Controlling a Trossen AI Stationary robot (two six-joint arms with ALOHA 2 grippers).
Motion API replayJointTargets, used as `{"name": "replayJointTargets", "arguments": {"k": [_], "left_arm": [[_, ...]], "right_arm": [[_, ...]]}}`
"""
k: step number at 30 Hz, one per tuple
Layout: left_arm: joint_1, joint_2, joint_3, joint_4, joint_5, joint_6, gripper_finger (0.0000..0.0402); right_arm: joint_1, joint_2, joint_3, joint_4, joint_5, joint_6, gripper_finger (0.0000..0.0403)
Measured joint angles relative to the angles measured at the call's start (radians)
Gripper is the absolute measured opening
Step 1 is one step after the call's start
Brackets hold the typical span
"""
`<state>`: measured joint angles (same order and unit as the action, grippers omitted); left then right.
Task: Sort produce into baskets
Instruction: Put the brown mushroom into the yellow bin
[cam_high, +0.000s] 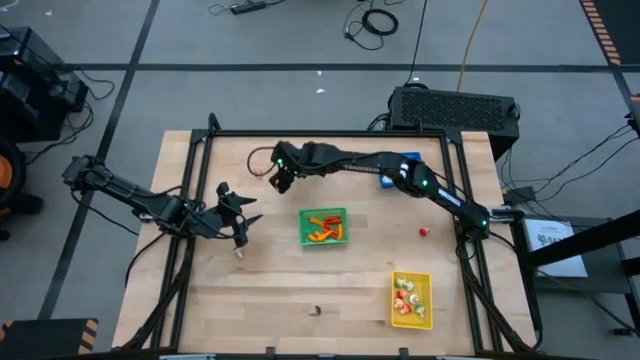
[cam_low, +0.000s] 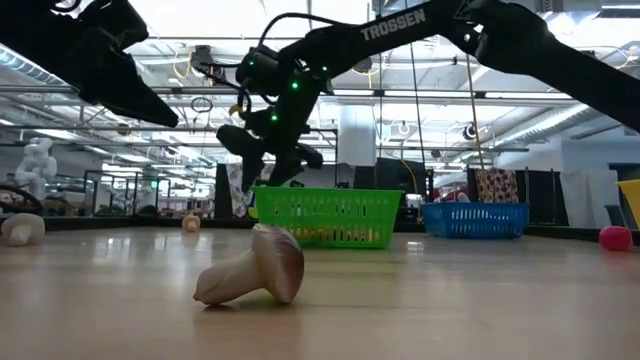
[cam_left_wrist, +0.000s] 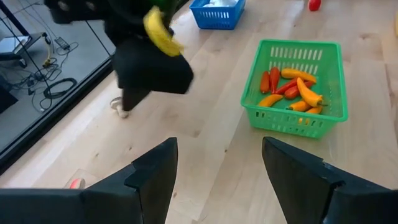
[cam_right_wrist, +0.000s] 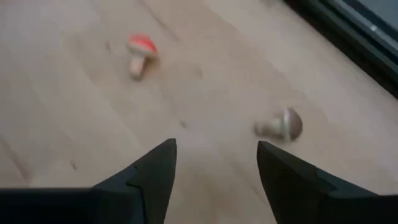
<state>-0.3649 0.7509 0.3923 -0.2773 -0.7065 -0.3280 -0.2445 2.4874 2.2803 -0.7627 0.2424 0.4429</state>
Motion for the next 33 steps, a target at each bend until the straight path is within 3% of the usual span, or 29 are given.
{"name": "replayJointTargets", "arguments": {"k": [5, 8, 14, 16, 22, 27, 33], "left_arm": [[0.000, 0.000, 0.000, -0.002, 0.019, -0.005, 0.0242], [0.000, 0.000, 0.000, -0.002, 0.023, -0.005, 0.0242], [0.000, 0.000, 0.000, -0.002, 0.024, -0.007, 0.0242], [0.000, 0.000, 0.000, -0.002, 0.024, -0.007, 0.0242], [0.000, 0.000, 0.000, -0.002, 0.024, -0.008, 0.0242], [0.000, 0.000, 0.001, -0.002, 0.024, -0.031, 0.0242], [0.000, 0.000, 0.001, -0.002, 0.024, -0.031, 0.0242]], "right_arm": [[0.013, 0.001, 0.000, 0.012, -0.005, 0.036, 0.0212], [0.035, 0.002, -0.015, 0.011, 0.063, 0.132, 0.0212], [0.120, 0.003, -0.070, 0.015, 0.541, 0.452, 0.0212], [0.143, 0.003, -0.094, 0.033, 0.634, 0.508, 0.0212], [0.139, 0.003, -0.186, 0.254, 0.639, 0.479, 0.0212], [0.118, 0.002, -0.315, 0.369, 0.648, 0.582, 0.0212], [0.098, 0.004, -0.500, 0.714, 0.655, 0.503, 0.0212]]}}
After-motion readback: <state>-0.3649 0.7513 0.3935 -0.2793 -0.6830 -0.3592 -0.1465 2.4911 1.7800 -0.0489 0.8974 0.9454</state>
